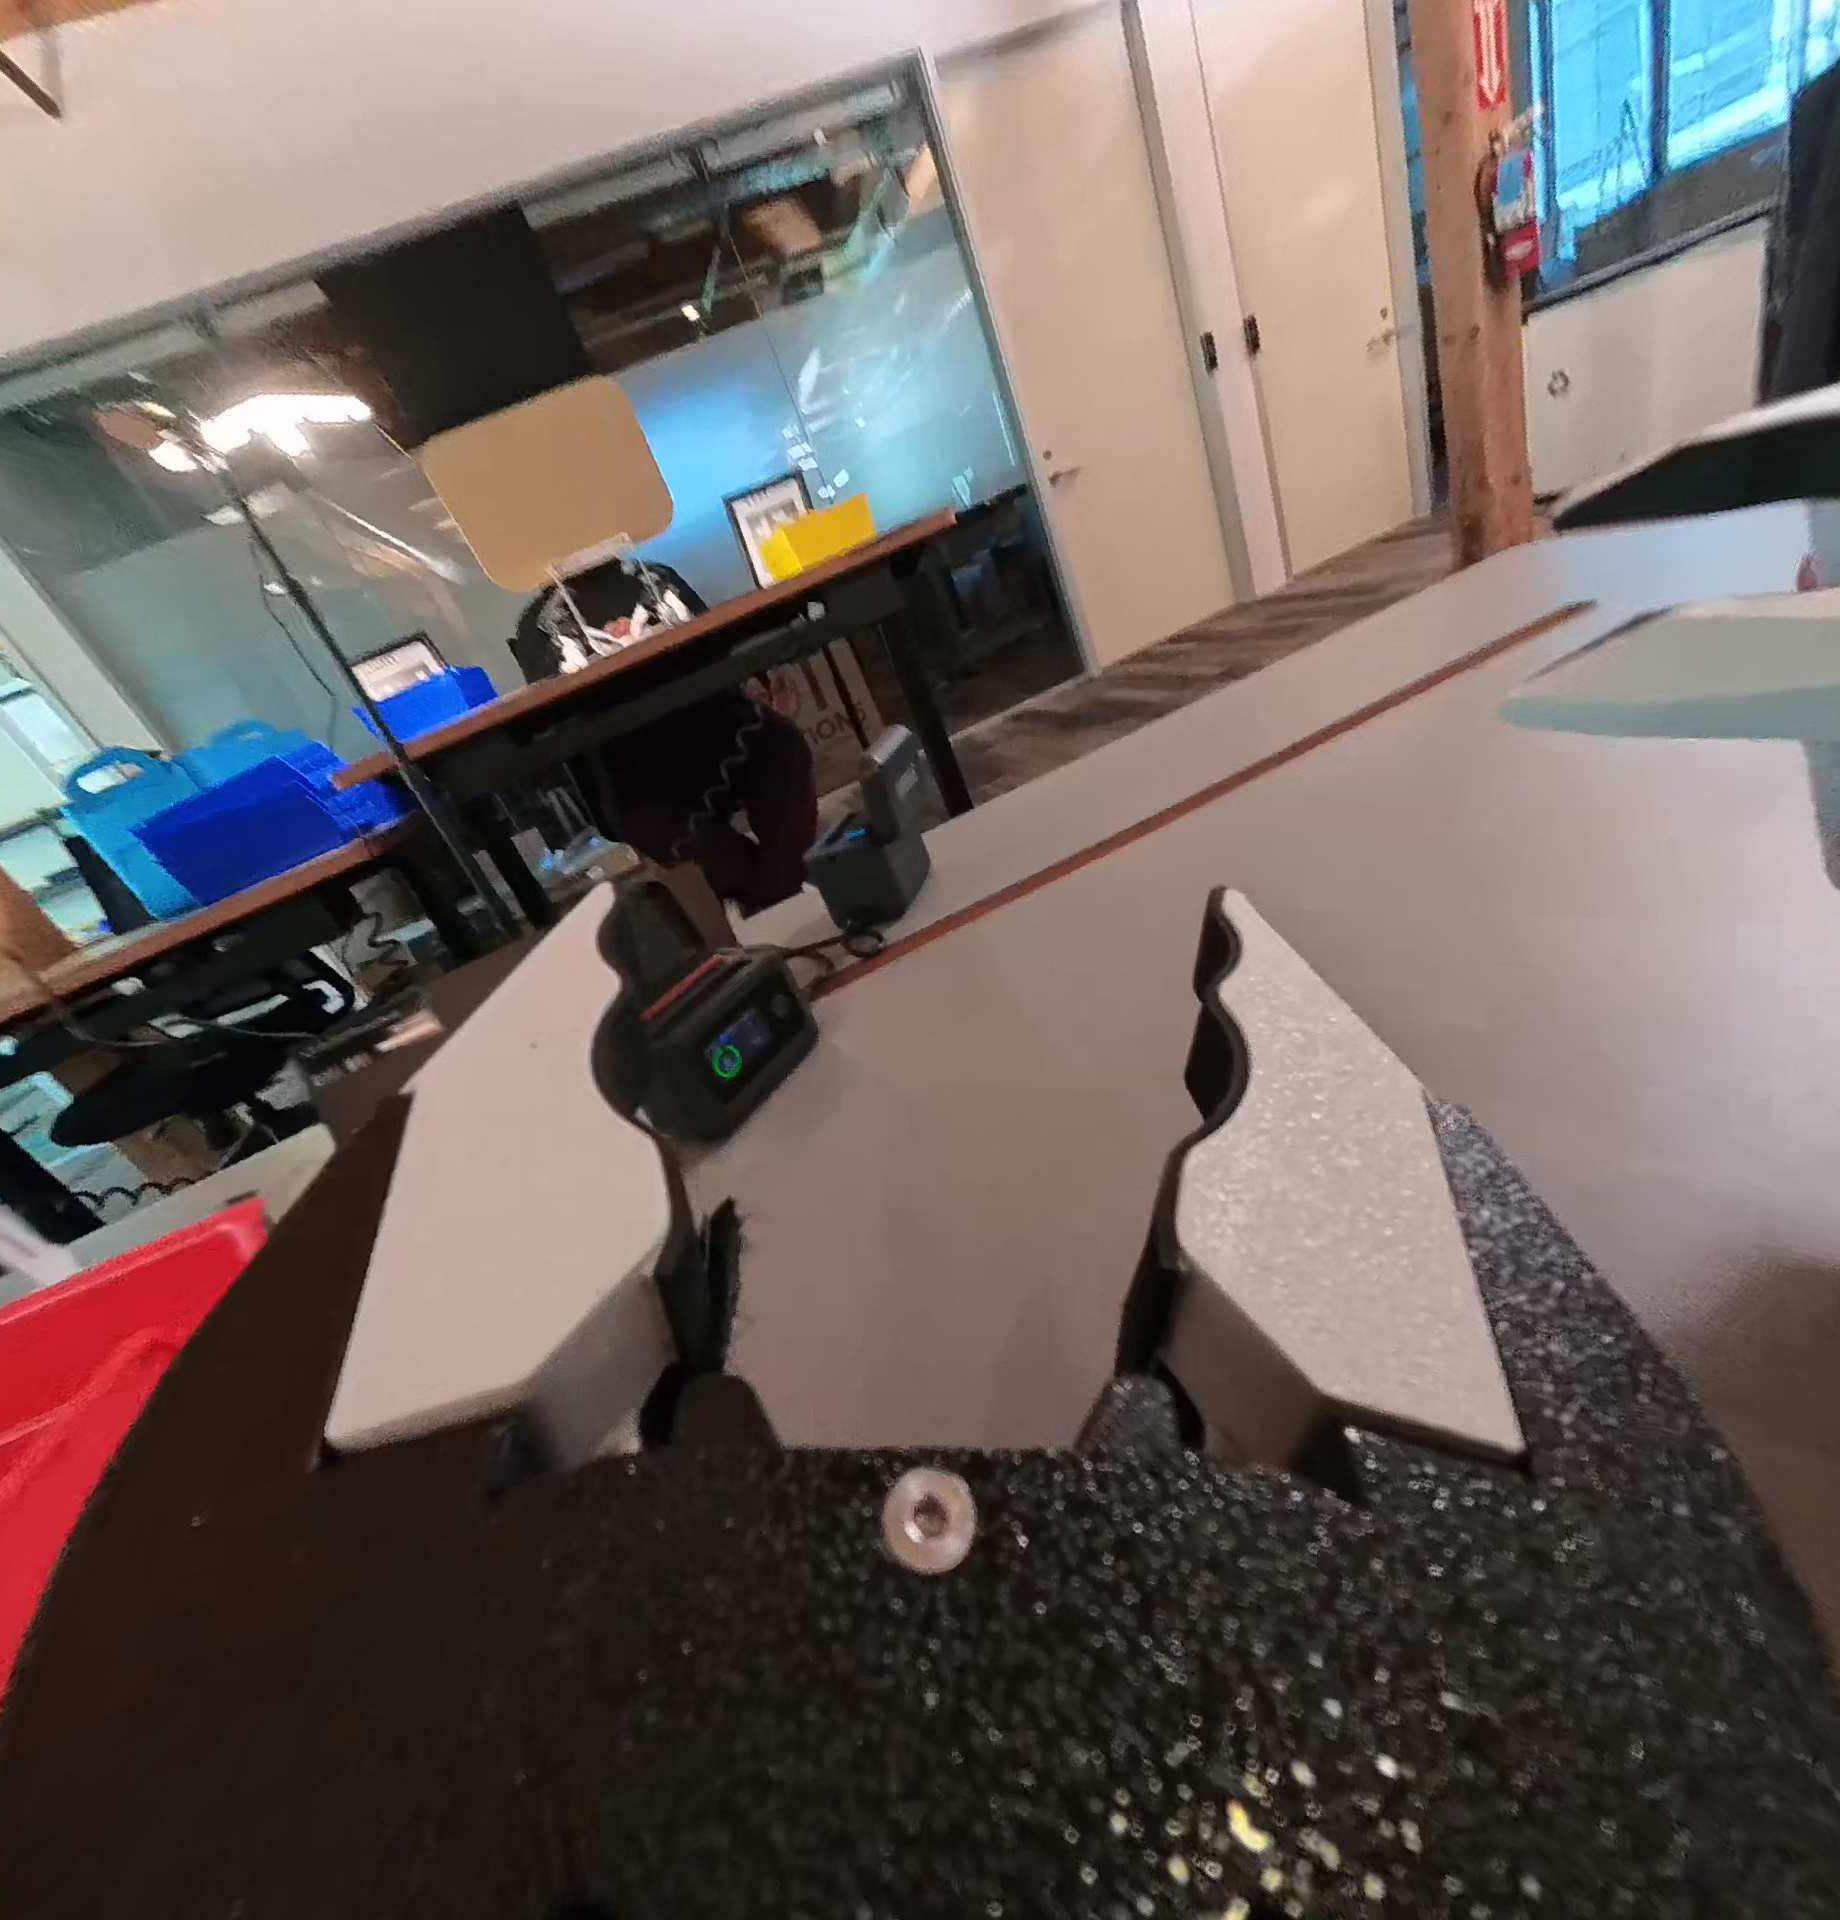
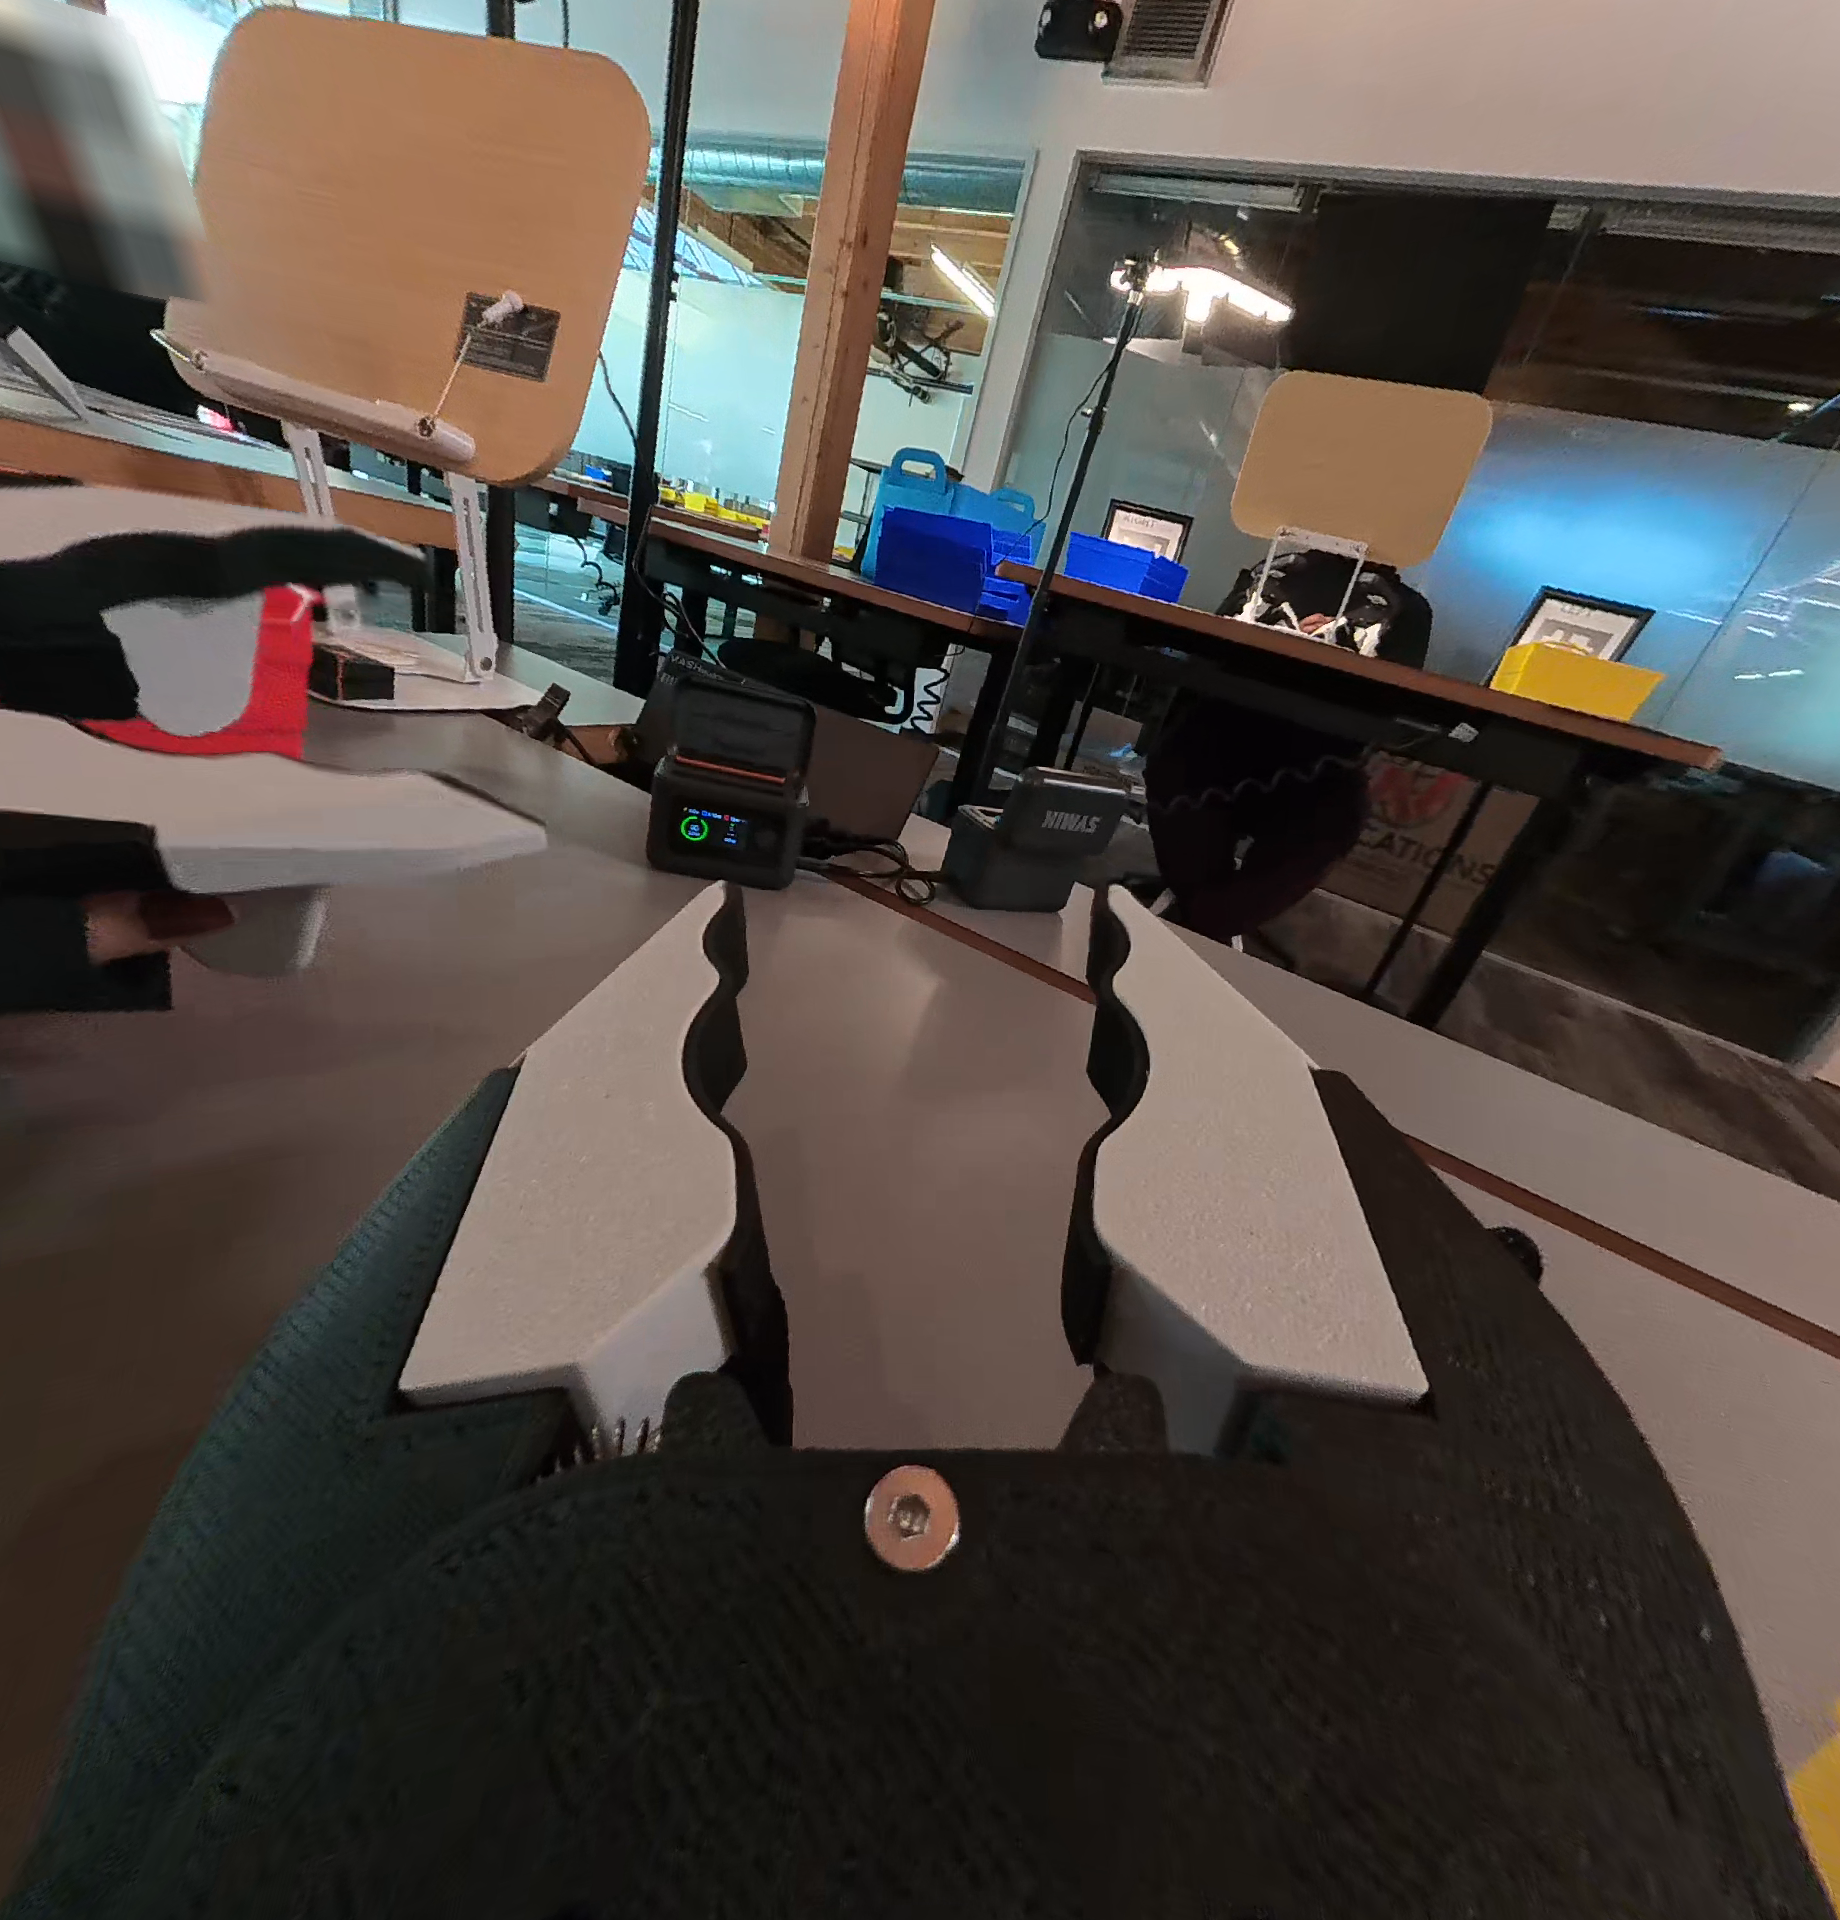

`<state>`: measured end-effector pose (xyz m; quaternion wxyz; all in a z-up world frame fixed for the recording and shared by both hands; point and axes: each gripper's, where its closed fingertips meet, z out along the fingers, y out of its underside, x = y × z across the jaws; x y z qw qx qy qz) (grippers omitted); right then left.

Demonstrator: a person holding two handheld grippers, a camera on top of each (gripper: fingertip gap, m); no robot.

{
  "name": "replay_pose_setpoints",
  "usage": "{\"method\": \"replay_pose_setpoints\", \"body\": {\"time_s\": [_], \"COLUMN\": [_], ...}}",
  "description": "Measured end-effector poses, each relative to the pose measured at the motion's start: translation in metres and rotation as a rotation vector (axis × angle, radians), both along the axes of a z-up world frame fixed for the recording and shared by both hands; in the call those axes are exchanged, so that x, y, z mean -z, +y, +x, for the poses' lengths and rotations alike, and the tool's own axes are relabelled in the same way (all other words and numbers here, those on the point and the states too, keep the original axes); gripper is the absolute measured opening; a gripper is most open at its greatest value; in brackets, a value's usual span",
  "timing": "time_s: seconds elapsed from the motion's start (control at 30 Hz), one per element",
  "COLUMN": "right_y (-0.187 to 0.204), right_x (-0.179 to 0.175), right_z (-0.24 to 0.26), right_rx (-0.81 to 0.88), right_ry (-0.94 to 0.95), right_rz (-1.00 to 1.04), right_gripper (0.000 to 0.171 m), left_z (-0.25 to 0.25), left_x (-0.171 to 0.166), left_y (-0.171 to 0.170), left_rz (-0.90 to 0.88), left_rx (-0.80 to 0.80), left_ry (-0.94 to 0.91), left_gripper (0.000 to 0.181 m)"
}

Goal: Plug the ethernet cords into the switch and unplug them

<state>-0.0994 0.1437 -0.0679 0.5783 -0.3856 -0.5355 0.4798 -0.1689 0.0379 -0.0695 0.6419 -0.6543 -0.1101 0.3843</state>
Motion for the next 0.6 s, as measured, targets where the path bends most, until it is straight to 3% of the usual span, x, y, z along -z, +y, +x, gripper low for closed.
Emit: {"method": "replay_pose_setpoints", "body": {"time_s": [0.13, 0.33, 0.5, 0.6], "right_y": [-0.002, 0.000, -0.003, 0.043], "right_x": [0.002, 0.004, -0.052, -0.087], "right_z": [0.013, 0.054, 0.100, 0.135], "right_rx": [-0.004, 0.062, 0.067, 0.213], "right_ry": [-0.008, -0.113, -0.220, -0.275], "right_rz": [0.012, 0.017, -0.023, 0.121], "right_gripper": [0.063, 0.059, 0.054, 0.054], "left_z": [0.012, 0.070, 0.099, 0.087], "left_x": [-0.012, -0.005, -0.052, -0.070], "left_y": [-0.018, -0.044, -0.076, -0.107], "left_rz": [0.051, -0.030, -0.107, -0.170], "left_rx": [-0.042, 0.068, 0.090, -0.035], "left_ry": [0.043, -0.028, 0.021, -0.036], "left_gripper": [0.100, 0.089, 0.091, 0.097]}}
